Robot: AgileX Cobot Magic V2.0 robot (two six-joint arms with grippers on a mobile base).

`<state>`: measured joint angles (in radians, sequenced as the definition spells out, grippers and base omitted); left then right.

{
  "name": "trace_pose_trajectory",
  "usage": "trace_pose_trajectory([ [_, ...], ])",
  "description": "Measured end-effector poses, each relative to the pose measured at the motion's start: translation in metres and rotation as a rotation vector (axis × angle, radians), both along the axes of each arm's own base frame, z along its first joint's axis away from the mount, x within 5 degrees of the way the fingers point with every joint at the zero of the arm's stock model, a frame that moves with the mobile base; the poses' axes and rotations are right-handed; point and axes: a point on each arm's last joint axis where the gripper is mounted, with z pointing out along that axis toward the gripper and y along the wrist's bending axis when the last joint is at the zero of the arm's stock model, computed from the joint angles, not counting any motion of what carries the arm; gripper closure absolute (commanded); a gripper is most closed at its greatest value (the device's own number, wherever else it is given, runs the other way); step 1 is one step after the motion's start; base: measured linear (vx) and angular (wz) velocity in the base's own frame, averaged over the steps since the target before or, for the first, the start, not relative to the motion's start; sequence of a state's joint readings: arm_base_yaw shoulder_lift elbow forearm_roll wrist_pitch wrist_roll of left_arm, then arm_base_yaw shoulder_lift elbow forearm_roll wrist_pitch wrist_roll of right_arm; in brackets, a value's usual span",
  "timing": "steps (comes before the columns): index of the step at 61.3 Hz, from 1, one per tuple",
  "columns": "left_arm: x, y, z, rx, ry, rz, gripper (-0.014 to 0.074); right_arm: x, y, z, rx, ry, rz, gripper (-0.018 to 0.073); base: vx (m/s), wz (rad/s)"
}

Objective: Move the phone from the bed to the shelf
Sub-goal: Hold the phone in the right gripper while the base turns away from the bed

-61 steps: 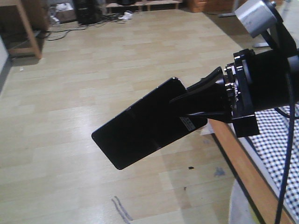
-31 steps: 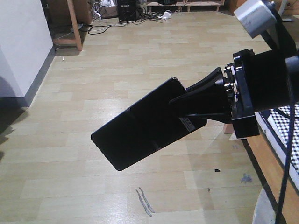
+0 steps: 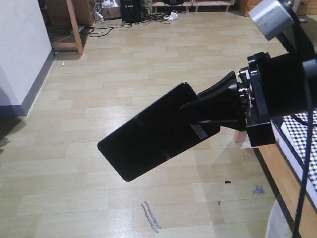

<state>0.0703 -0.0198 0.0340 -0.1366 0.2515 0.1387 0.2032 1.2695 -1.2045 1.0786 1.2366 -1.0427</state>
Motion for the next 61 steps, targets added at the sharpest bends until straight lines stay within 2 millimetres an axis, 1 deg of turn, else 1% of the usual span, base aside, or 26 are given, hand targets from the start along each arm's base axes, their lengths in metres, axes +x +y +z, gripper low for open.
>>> trace_pose_trajectory([
  [21,0.0000,0.0000,0.0000,0.000,0.000,0.000,0.0596,0.0000,0.0000,0.0000,0.000,0.000,0.000,0.0560,0.06,0.00],
  [61,0.0000,0.0000,0.0000,0.000,0.000,0.000,0.0596,0.0000,0.0000,0.0000,0.000,0.000,0.000,0.0560,0.08,0.10],
])
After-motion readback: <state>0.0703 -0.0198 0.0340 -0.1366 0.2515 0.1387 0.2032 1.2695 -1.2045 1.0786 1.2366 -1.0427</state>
